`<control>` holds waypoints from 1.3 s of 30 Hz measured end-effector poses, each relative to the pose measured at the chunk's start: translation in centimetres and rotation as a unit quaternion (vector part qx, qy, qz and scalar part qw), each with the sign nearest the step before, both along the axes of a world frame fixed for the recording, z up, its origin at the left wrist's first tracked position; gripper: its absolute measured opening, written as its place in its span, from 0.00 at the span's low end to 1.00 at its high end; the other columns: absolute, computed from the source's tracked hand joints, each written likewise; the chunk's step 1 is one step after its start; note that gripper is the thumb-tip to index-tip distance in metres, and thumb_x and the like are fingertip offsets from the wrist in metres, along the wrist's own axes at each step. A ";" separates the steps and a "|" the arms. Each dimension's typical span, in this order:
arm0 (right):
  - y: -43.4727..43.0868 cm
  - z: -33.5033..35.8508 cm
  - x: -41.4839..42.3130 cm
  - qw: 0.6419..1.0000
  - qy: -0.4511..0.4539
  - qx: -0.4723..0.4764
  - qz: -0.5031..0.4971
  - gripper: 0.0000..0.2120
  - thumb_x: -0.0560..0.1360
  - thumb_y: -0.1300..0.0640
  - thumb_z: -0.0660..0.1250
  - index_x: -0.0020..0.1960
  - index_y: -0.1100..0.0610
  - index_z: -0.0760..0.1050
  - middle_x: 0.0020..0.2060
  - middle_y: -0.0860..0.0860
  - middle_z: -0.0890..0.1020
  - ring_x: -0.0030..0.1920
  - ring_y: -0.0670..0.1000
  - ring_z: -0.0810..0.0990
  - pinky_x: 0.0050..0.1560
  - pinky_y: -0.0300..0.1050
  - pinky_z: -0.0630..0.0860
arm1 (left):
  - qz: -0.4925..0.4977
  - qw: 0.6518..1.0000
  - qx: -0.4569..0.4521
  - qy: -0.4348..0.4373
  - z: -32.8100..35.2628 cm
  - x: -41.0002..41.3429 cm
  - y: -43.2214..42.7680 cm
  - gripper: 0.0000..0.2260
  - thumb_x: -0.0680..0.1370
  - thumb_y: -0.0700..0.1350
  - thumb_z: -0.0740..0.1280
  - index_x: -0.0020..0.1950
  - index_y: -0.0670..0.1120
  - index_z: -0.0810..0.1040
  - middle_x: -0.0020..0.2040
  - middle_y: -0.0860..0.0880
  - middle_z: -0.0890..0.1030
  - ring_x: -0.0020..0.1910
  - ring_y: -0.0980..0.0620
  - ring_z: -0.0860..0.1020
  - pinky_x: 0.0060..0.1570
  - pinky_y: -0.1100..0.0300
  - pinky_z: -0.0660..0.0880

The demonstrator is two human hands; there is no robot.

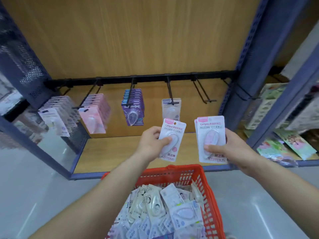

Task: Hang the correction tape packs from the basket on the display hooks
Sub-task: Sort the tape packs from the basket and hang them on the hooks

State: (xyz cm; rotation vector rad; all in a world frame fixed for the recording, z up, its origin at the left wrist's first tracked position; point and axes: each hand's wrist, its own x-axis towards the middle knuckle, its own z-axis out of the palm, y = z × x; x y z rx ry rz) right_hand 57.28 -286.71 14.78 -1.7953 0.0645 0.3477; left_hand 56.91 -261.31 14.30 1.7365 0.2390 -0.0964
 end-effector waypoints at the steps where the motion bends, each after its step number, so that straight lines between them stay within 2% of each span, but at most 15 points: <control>1: -1.2 -0.2 0.2 1.000 -0.003 0.001 -0.018 0.24 0.72 0.64 0.78 0.63 0.50 0.76 0.53 0.48 0.87 0.52 0.52 0.87 0.57 0.58 0.82 | -0.019 1.000 0.001 -0.003 0.0 1.2 -1.5 0.10 0.77 0.37 0.74 0.57 0.40 0.79 0.53 0.45 0.86 0.47 0.50 0.84 0.41 0.63 0.81; 4: -3.2 -0.4 1.3 0.999 -0.017 0.003 -0.051 0.23 0.72 0.63 0.78 0.63 0.51 0.76 0.52 0.47 0.87 0.49 0.48 0.87 0.51 0.51 0.83 | -0.052 0.998 0.017 -0.020 0.1 4.6 -5.5 0.12 0.77 0.39 0.75 0.59 0.40 0.80 0.54 0.46 0.86 0.47 0.51 0.84 0.40 0.66 0.81; 7: -4.4 -0.8 3.2 0.998 -0.022 0.023 -0.058 0.24 0.71 0.62 0.79 0.63 0.49 0.76 0.53 0.46 0.87 0.51 0.48 0.87 0.54 0.55 0.83 | -0.040 0.998 0.027 -0.035 0.2 7.6 -8.3 0.12 0.77 0.41 0.75 0.60 0.43 0.81 0.53 0.48 0.85 0.43 0.58 0.82 0.35 0.69 0.78; 10: -5.4 -1.3 4.1 0.997 -0.025 0.032 -0.058 0.24 0.71 0.61 0.79 0.63 0.49 0.76 0.53 0.46 0.87 0.51 0.49 0.87 0.55 0.56 0.83 | -0.023 0.998 0.029 -0.049 -0.2 9.4 -9.9 0.12 0.78 0.42 0.74 0.61 0.45 0.80 0.53 0.49 0.84 0.46 0.56 0.82 0.41 0.62 0.82; 13: -6.0 -1.4 4.7 0.997 -0.028 0.046 -0.055 0.20 0.73 0.63 0.77 0.60 0.48 0.77 0.50 0.44 0.87 0.50 0.48 0.87 0.51 0.51 0.84 | -0.010 0.998 0.030 -0.053 -0.8 10.4 -10.7 0.12 0.78 0.43 0.74 0.61 0.46 0.81 0.53 0.49 0.85 0.50 0.52 0.83 0.44 0.54 0.83; 16: -6.5 -1.5 5.0 0.997 -0.023 0.044 -0.058 0.21 0.73 0.62 0.78 0.60 0.47 0.76 0.51 0.44 0.87 0.50 0.47 0.87 0.50 0.49 0.83 | 0.007 0.998 0.032 -0.054 -1.5 11.0 -10.9 0.11 0.78 0.44 0.75 0.60 0.47 0.81 0.53 0.48 0.85 0.51 0.49 0.85 0.41 0.56 0.82; 20: -7.3 -1.5 4.8 0.997 -0.018 0.031 -0.067 0.20 0.73 0.61 0.78 0.59 0.47 0.76 0.50 0.44 0.87 0.49 0.46 0.87 0.51 0.49 0.83 | 0.013 0.997 0.009 -0.070 -2.0 10.7 -11.0 0.12 0.78 0.45 0.74 0.60 0.46 0.81 0.52 0.48 0.86 0.48 0.53 0.85 0.36 0.63 0.81; 22: -7.7 -1.4 4.6 0.996 -0.018 0.031 -0.077 0.20 0.73 0.62 0.77 0.59 0.46 0.76 0.50 0.43 0.86 0.48 0.46 0.86 0.48 0.47 0.82 | 0.016 0.997 -0.009 -0.073 -2.1 10.5 -11.1 0.12 0.78 0.44 0.74 0.61 0.45 0.81 0.52 0.49 0.86 0.45 0.56 0.84 0.34 0.66 0.79; 24: -8.0 -1.5 4.3 0.996 -0.018 0.036 -0.078 0.21 0.74 0.62 0.77 0.61 0.46 0.76 0.51 0.43 0.86 0.47 0.44 0.87 0.46 0.43 0.82 | 0.017 0.997 -0.020 -0.074 -2.2 10.6 -11.1 0.12 0.78 0.44 0.74 0.61 0.44 0.81 0.53 0.48 0.85 0.46 0.55 0.84 0.32 0.66 0.78; 29: -8.4 -2.0 4.2 0.997 -0.005 0.021 -0.073 0.24 0.73 0.61 0.78 0.64 0.49 0.75 0.54 0.46 0.86 0.52 0.48 0.86 0.53 0.50 0.83 | 0.027 0.996 -0.034 -0.083 -2.8 10.7 -10.9 0.12 0.77 0.44 0.75 0.60 0.44 0.81 0.53 0.49 0.86 0.51 0.51 0.85 0.37 0.62 0.81; 32: -8.4 -2.3 4.2 0.998 -0.004 0.012 -0.069 0.24 0.72 0.60 0.78 0.65 0.49 0.75 0.54 0.46 0.86 0.53 0.49 0.86 0.55 0.52 0.82 | 0.028 0.995 -0.034 -0.089 -3.0 10.7 -11.2 0.12 0.77 0.44 0.75 0.59 0.44 0.81 0.53 0.49 0.86 0.50 0.53 0.84 0.38 0.63 0.81; 36: -8.3 -2.4 4.2 0.998 -0.006 0.012 -0.062 0.23 0.73 0.60 0.78 0.64 0.49 0.75 0.54 0.45 0.86 0.53 0.49 0.86 0.56 0.53 0.82 | 0.041 0.995 -0.048 -0.078 -2.9 11.3 -11.1 0.11 0.78 0.45 0.74 0.59 0.46 0.81 0.53 0.50 0.86 0.49 0.53 0.85 0.41 0.56 0.84; 39: -8.2 -2.4 4.2 0.998 -0.006 0.010 -0.064 0.24 0.72 0.60 0.78 0.64 0.48 0.75 0.54 0.45 0.86 0.53 0.48 0.86 0.58 0.54 0.82 | 0.047 0.995 -0.034 -0.077 -3.1 11.7 -11.1 0.11 0.79 0.45 0.74 0.60 0.45 0.81 0.53 0.49 0.86 0.49 0.52 0.86 0.38 0.59 0.83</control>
